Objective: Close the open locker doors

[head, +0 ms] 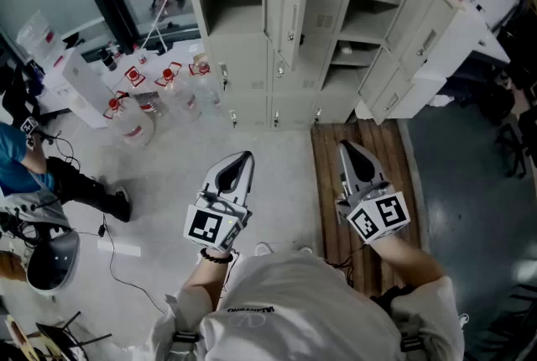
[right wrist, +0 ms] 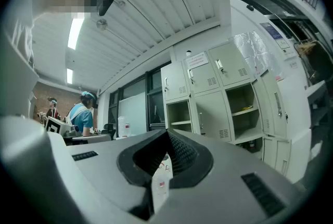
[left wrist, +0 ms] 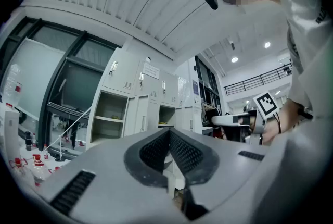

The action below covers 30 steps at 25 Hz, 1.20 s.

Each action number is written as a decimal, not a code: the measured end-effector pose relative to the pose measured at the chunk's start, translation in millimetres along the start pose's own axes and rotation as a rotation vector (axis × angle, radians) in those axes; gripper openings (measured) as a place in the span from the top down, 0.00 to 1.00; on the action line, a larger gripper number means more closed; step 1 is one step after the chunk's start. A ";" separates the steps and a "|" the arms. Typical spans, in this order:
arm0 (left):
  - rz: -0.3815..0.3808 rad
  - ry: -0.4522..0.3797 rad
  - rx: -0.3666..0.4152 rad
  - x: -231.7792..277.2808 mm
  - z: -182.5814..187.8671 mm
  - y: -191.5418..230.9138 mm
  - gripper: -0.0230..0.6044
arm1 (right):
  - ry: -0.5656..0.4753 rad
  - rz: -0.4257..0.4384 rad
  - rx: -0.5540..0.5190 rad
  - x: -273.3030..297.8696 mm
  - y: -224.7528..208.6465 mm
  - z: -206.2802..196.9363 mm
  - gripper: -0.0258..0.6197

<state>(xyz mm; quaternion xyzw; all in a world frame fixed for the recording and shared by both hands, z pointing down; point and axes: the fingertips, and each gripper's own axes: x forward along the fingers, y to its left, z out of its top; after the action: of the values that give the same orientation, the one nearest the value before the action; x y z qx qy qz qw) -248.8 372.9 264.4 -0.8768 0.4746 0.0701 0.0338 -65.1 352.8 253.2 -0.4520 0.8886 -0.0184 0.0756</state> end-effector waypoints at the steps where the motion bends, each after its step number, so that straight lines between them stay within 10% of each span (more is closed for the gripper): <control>1: 0.001 -0.003 -0.001 -0.3 0.3 0.0 0.96 | 0.001 -0.001 0.003 1.3 -0.7 -0.5 0.95; 19: -0.027 0.000 -0.018 25.0 -13.7 39.7 0.96 | -0.035 -0.002 0.010 63.8 -6.9 -0.3 0.95; 30: 0.022 0.010 0.005 148.2 -30.0 70.5 0.96 | -0.047 0.107 0.037 151.2 -86.9 -9.5 0.95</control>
<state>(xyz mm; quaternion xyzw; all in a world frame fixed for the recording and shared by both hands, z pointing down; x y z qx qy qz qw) -225.2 208.0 271.6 -0.8718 0.4844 0.0647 0.0328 -84.7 179.3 253.5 -0.4026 0.9090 -0.0201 0.1058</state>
